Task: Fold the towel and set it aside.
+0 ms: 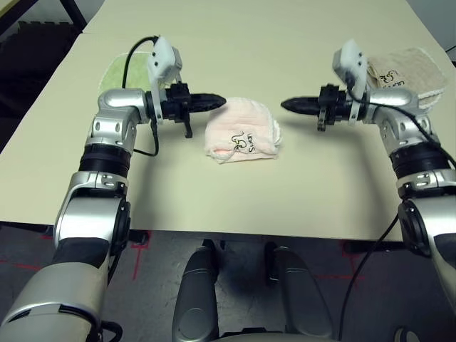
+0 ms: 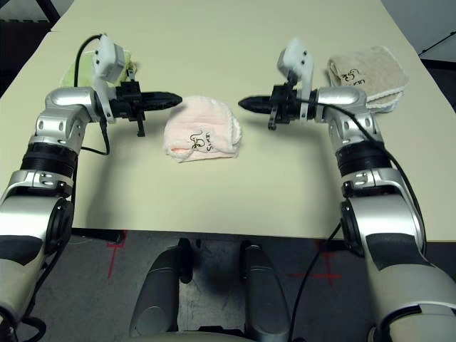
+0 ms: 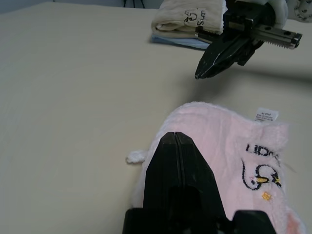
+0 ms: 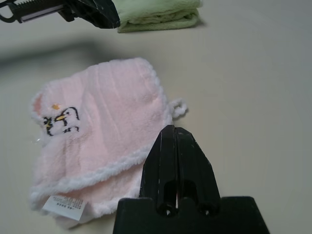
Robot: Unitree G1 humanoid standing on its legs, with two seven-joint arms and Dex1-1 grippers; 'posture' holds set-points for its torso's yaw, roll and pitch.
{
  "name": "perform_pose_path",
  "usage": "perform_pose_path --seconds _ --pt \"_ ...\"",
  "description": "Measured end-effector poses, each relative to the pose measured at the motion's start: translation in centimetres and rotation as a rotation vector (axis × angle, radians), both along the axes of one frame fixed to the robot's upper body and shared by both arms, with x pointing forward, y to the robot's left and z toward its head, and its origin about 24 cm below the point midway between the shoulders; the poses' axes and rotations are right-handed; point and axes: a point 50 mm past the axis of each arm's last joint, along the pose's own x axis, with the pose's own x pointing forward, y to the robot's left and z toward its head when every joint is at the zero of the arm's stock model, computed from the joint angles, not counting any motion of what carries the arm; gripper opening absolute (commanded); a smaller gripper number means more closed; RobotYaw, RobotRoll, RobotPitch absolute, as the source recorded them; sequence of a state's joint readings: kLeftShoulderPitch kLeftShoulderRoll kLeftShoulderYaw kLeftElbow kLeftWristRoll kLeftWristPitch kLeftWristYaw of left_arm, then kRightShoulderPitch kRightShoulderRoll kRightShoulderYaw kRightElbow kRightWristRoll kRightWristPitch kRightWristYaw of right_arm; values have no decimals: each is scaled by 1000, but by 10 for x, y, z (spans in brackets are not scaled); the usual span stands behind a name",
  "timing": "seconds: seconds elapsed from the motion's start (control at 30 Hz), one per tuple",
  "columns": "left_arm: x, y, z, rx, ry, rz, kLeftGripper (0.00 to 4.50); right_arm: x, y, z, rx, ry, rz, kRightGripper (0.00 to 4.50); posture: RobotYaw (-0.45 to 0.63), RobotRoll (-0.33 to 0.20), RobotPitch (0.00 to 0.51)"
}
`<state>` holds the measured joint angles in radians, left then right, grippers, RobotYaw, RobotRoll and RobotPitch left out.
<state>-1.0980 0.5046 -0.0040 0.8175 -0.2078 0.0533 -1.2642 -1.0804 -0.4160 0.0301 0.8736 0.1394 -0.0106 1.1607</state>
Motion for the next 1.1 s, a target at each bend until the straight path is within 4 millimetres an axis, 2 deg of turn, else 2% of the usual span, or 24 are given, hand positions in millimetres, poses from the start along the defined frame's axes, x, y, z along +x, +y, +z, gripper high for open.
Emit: perform_pose_path --seconds 0.13,0.33,0.73,0.93,1.1 --pt "6 -5 -13 -26 42 40 48 6 17 -18 0 26 -41 0 -19 0 212" --pt "10 -8 -28 -41 63 87 48 11 26 -23 -37 12 -62 0 -15 0 216" --pt "17 4 -57 105 72 263 48 14 25 -34 -157 7 -110 0 -20 0 221" --pt "17 10 -61 134 56 290 48 12 20 -42 -159 7 -117 0 -23 0 222" --pt "16 12 -59 139 41 292 48 12 17 -39 -132 2 -126 0 -23 0 222"
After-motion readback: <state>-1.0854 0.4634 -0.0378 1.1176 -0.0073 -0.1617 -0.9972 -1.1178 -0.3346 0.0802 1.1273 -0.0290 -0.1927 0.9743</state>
